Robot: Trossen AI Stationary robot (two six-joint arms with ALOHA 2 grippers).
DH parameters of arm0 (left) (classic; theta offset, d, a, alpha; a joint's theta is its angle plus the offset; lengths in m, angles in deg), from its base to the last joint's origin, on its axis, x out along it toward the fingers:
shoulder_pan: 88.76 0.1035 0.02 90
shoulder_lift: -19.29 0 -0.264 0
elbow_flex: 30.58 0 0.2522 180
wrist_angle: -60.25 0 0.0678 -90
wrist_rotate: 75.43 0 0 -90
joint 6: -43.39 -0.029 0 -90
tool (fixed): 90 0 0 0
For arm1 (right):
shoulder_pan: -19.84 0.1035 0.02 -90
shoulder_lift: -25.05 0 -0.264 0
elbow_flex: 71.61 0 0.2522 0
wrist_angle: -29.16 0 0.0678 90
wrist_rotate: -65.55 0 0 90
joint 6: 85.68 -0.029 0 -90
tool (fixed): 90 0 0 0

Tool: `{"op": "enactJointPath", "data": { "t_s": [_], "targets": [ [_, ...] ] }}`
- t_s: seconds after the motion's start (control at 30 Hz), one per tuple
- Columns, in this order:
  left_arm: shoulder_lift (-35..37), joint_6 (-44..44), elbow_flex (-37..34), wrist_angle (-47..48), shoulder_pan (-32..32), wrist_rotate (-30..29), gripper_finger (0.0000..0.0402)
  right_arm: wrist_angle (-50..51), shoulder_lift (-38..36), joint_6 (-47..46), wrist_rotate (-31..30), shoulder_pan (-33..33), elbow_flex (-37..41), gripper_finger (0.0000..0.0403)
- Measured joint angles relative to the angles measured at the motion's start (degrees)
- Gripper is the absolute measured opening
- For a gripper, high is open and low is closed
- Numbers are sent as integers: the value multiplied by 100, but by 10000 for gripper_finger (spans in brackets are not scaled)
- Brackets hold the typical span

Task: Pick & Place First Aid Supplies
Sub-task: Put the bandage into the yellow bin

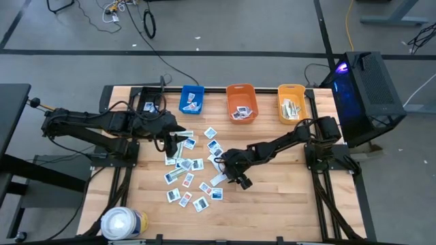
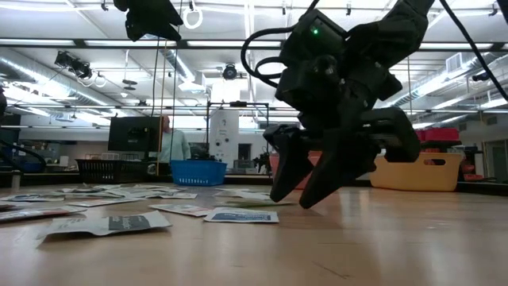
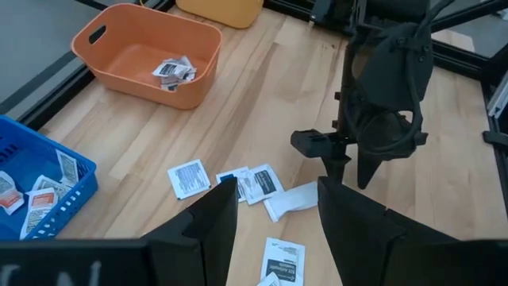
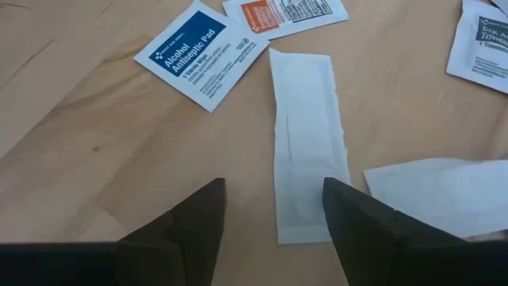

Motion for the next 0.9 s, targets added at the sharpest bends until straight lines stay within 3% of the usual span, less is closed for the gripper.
{"op": "enactJointPath", "data": {
  "t_s": [0.17, 0.67, 0.9],
  "targets": [
    [-1, -4, 0, 0, 0, 0, 179, 42, 3, -11, -66, 4, -2, 186],
    [-1, -2, 0, 0, 0, 2, 179, 45, 22, 59, -244, 17, -2, 23],
    [-1, -2, 0, 0, 0, 2, 179, 25, -2, 41, -313, 24, 6, 5]
  ]
}}
